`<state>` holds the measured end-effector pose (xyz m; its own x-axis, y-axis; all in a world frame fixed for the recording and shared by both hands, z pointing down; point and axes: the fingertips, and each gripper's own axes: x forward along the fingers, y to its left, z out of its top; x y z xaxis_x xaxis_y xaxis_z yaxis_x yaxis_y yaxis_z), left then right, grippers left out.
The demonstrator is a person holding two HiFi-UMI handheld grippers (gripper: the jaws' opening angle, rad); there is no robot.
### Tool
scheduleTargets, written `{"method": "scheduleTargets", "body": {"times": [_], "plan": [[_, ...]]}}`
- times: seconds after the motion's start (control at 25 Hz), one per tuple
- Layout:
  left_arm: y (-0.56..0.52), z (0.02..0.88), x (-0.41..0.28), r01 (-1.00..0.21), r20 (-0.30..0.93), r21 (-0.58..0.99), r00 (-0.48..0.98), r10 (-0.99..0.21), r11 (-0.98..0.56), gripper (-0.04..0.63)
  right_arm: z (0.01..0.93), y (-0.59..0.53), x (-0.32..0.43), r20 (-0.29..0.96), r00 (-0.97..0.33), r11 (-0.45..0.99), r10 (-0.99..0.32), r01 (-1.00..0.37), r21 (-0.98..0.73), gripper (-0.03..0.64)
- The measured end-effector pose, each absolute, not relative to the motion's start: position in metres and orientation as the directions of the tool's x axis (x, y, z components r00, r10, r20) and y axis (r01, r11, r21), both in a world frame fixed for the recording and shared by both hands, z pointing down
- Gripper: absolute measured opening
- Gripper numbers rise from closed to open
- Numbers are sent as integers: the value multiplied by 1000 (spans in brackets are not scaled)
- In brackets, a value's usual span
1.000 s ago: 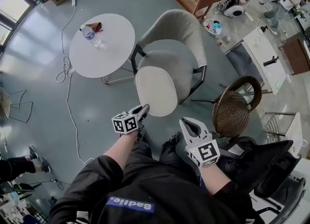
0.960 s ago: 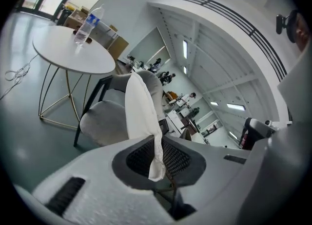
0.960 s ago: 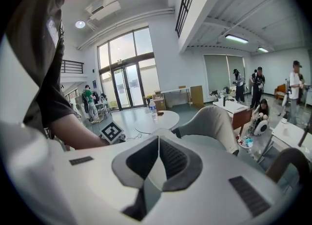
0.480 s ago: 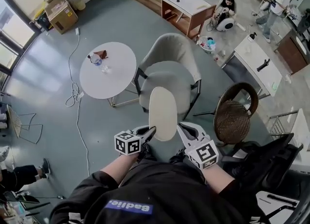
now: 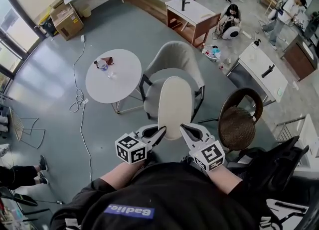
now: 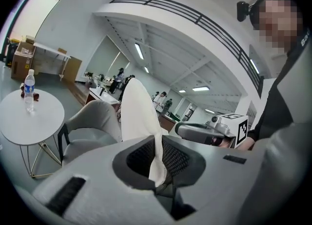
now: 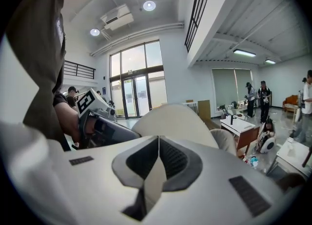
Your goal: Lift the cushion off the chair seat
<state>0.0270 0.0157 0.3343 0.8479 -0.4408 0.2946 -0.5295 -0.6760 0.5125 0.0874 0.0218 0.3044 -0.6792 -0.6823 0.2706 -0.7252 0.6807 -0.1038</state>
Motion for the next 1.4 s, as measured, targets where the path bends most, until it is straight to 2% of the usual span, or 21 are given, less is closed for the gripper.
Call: {"method": "scheduleTargets", "body": {"times": [0.52,1.4], "plan": [[35,268,32,-513,217,384,858,-465,-768,41,271,37,76,190,-680,680,-708,-729,-77,29],[34,267,22,-535,181,380,843,-507,-755,41,275,44,67,214,-681,686,-700,-725,-62,28]]}}
